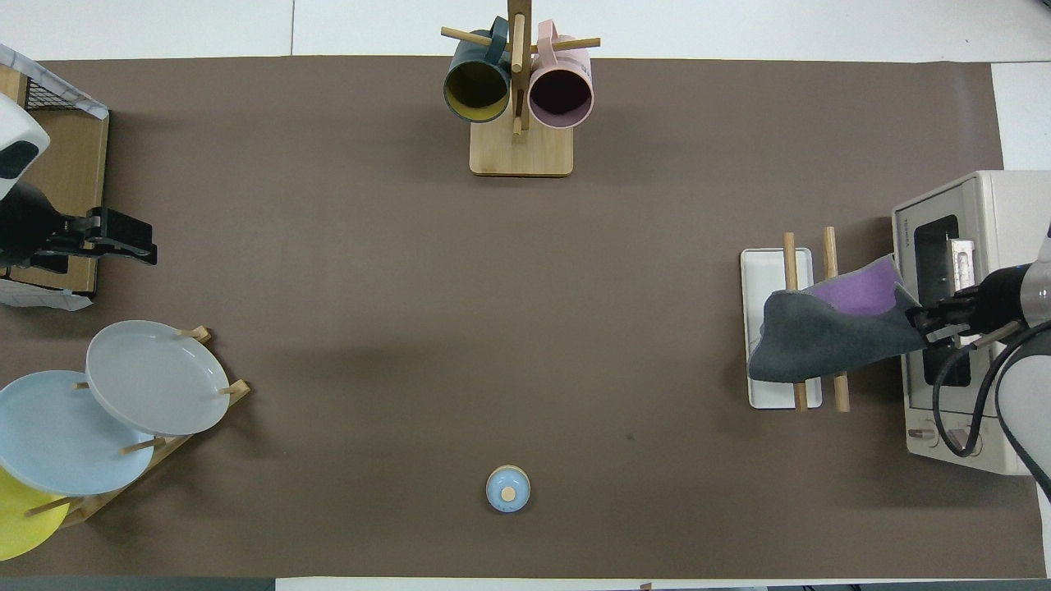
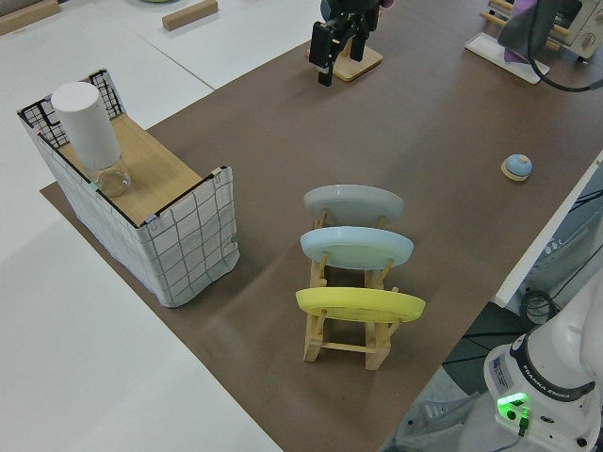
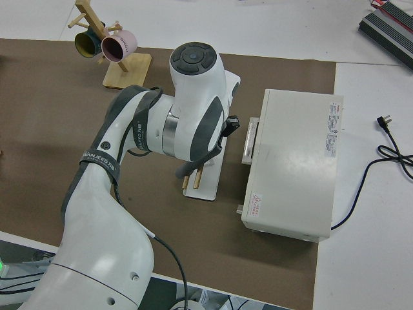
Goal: Fold towel and hang on rack
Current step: 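Drape the towel over the dowel rail and open the right gripper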
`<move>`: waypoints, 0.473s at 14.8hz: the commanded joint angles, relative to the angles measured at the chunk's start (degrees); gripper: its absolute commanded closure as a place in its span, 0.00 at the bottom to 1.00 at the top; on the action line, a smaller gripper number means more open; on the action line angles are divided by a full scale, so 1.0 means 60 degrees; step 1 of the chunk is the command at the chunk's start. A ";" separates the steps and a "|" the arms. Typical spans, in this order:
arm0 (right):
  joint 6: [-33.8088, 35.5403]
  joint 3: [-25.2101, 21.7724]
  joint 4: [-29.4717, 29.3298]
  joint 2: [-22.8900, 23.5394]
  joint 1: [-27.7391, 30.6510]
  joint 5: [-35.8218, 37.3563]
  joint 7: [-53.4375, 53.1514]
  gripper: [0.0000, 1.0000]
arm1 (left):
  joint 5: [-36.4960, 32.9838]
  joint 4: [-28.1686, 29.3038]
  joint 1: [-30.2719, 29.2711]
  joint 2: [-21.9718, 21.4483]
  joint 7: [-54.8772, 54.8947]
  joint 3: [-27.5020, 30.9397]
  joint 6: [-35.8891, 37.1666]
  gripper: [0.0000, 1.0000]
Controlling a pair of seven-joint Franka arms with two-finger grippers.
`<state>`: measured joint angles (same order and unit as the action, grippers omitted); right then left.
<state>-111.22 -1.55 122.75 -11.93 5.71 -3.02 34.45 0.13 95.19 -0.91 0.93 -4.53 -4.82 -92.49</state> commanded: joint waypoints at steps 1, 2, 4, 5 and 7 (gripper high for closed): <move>-0.0315 0.0098 0.0475 -0.0371 0.0132 0.0181 0.0206 1.00 | -0.0066 0.0292 0.0151 -0.0243 0.0198 0.0202 -0.0010 0.00; -0.0330 0.0098 0.0475 -0.0371 0.0132 0.0195 0.0177 1.00 | 0.0021 0.0292 0.0151 -0.0243 0.0198 0.0202 -0.0083 0.00; -0.0316 0.0098 0.0475 -0.0371 0.0132 0.0225 0.0119 0.76 | 0.0270 0.0190 0.0151 -0.0199 0.0198 0.0216 -0.0186 0.00; -0.0316 0.0098 0.0475 -0.0371 0.0132 0.0239 0.0118 0.67 | 0.0358 0.0175 0.0137 -0.0184 0.0198 0.0217 -0.0186 0.00; -0.0316 0.0098 0.0475 -0.0356 0.0132 0.0239 0.0176 0.38 | 0.0374 0.0175 0.0122 -0.0184 0.0213 0.0217 -0.0186 0.00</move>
<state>-111.85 -1.48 123.95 -12.75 5.71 -2.83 34.45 1.50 95.44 -0.91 0.74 -4.34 -4.63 -92.73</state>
